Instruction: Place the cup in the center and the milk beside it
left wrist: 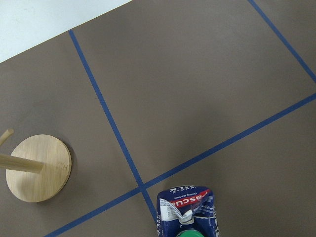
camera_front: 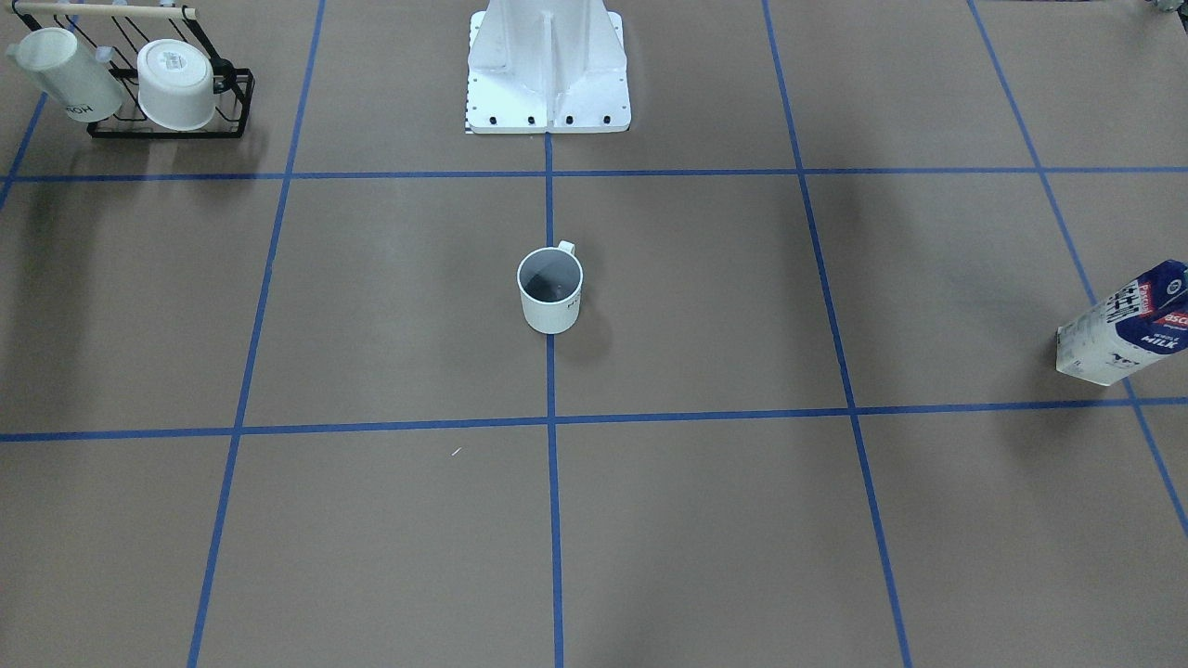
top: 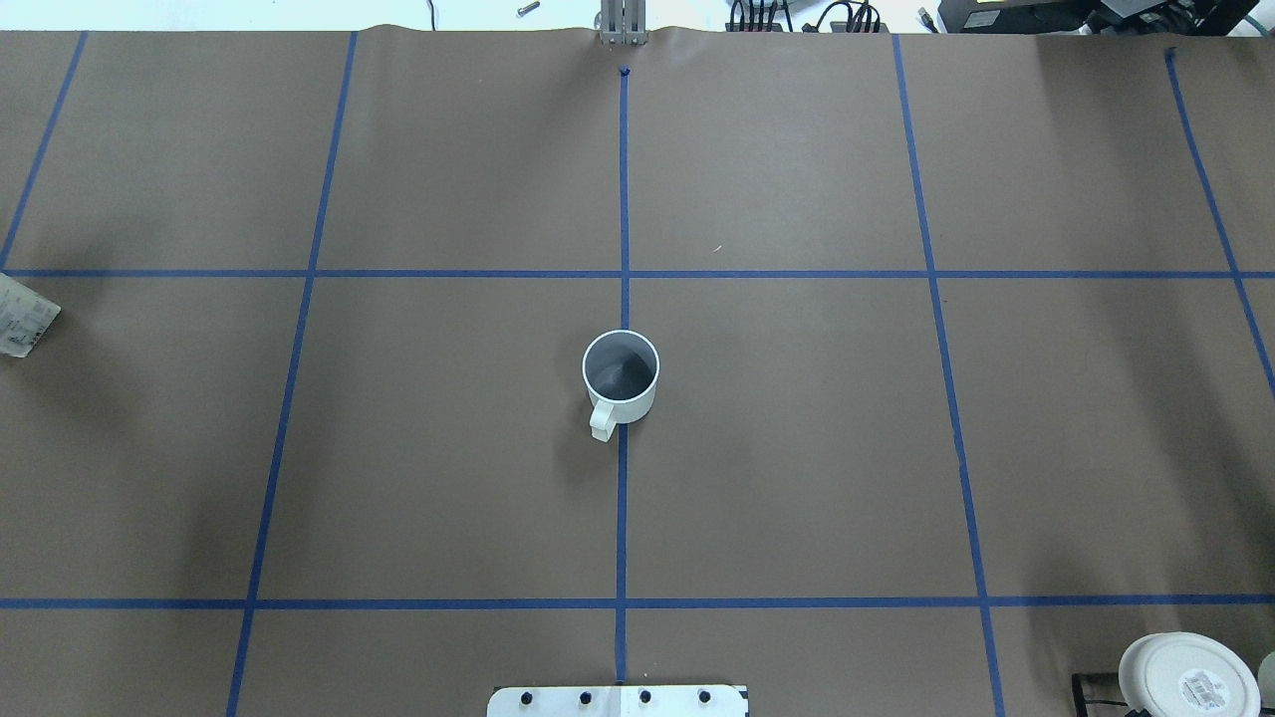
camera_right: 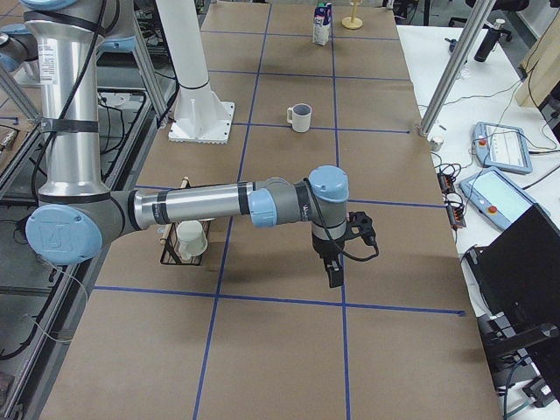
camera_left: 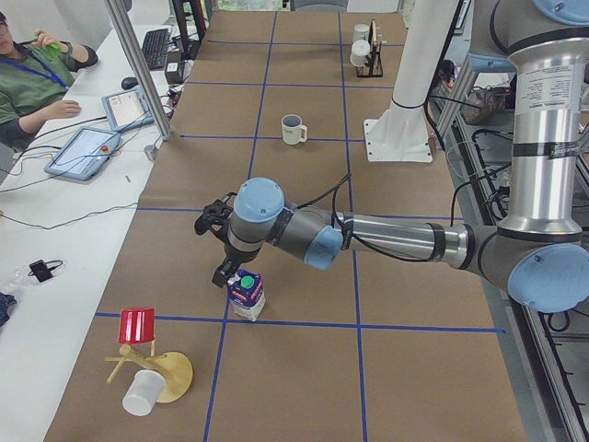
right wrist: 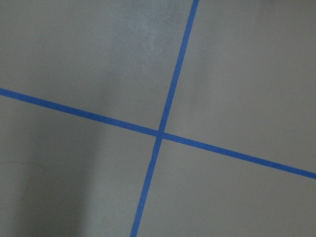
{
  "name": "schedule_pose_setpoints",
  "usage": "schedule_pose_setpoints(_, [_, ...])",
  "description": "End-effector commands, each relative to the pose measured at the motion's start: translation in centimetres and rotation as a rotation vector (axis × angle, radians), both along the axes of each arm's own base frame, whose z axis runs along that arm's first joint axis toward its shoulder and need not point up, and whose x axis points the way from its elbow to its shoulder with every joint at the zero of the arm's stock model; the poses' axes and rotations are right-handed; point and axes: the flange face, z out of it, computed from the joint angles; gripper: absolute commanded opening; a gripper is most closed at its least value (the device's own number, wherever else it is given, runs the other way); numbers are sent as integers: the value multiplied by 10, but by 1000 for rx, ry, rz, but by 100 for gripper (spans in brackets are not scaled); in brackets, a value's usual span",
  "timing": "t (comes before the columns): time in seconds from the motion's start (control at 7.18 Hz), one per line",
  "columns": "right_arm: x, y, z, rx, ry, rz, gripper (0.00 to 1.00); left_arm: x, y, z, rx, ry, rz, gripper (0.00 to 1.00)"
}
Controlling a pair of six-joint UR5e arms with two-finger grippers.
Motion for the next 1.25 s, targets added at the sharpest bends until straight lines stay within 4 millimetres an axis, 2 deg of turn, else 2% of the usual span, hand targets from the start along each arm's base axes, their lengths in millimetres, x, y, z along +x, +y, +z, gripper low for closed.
schedule_pose_setpoints(0.0, [9,20,32,-116,-14,2,100,0,0,4,-9,0,-1,99])
schedule_pose_setpoints(0.14, [10,24,45,-146,-8,3,100,0,0,5,-9,0,0,99])
schedule_pose_setpoints(0.28, [9,25,49,-164,-26,9,100,0,6,7,-12,0,3,99])
schedule_pose_setpoints(0.42, [6,27,44,-162,-75,9,100,1,2,2,2,0,1,99])
schedule_pose_setpoints(0.56, [6,26,47,-167,-78,6,100,1,-9,-5,11,-1,1,99])
schedule_pose_setpoints(0.7, [6,27,47,-167,-83,6,100,2,-10,4,-6,2,1,99])
schedule_pose_setpoints(0.97, [5,28,49,-171,-77,6,100,28,-13,8,-69,18,-2,99])
schedule_pose_setpoints(1.11, [5,28,49,-171,-78,6,100,33,-15,17,-52,18,10,99])
